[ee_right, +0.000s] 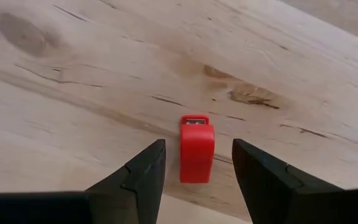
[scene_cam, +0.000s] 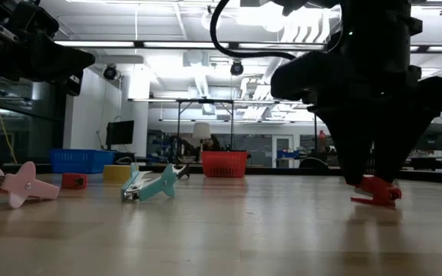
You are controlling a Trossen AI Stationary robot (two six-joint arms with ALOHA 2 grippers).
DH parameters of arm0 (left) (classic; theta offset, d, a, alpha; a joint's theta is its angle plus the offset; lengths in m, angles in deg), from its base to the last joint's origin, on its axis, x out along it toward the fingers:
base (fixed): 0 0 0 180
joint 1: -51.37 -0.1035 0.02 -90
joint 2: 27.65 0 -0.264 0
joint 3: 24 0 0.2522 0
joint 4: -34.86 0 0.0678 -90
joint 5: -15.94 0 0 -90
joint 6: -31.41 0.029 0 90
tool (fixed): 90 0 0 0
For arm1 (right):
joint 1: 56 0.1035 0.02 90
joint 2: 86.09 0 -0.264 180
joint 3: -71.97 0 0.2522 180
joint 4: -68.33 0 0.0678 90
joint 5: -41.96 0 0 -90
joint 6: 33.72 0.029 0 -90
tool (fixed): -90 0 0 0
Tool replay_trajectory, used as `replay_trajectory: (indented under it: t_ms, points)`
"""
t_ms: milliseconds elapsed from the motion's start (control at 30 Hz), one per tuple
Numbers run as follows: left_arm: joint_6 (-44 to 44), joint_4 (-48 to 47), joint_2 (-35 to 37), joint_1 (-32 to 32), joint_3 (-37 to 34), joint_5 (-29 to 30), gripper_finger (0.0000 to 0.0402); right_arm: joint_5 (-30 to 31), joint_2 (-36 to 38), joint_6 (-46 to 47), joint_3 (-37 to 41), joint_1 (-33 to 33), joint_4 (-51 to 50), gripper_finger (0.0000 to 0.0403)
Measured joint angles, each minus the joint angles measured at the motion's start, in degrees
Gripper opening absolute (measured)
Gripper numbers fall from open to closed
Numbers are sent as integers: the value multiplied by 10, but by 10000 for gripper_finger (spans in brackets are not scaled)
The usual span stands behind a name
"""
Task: Pick and place Stapler, Stapler remover, tape
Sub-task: Put the right red stapler into the black bin
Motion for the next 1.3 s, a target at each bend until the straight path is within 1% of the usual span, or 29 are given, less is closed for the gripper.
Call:
replay_trajectory:
  t_ms: [400,500,600,833,900,1100,1200,1300]
  points:
    - [0,0,0,0,0,0,1,-26,-28,-18,-1,-1,36,177]
    - [0,0,0,0,0,0,1,-25,-28,-22,-1,-1,35,170]
    - [0,0,0,0,0,0,1,-25,-28,-22,-1,-1,29,151]
    - [0,0,0,0,0,0,1,-22,-29,-26,-1,-1,25,79]
    - [0,0,0,0,0,0,1,-23,-29,-30,-1,-1,25,65]
    - [0,0,0,0,0,0,1,-25,-28,-45,-1,-4,29,64]
    - [0,0,0,0,0,0,1,-26,-24,-53,0,-7,31,72]
    - [0,0,0,0,0,0,1,-11,-14,-66,1,-12,36,71]
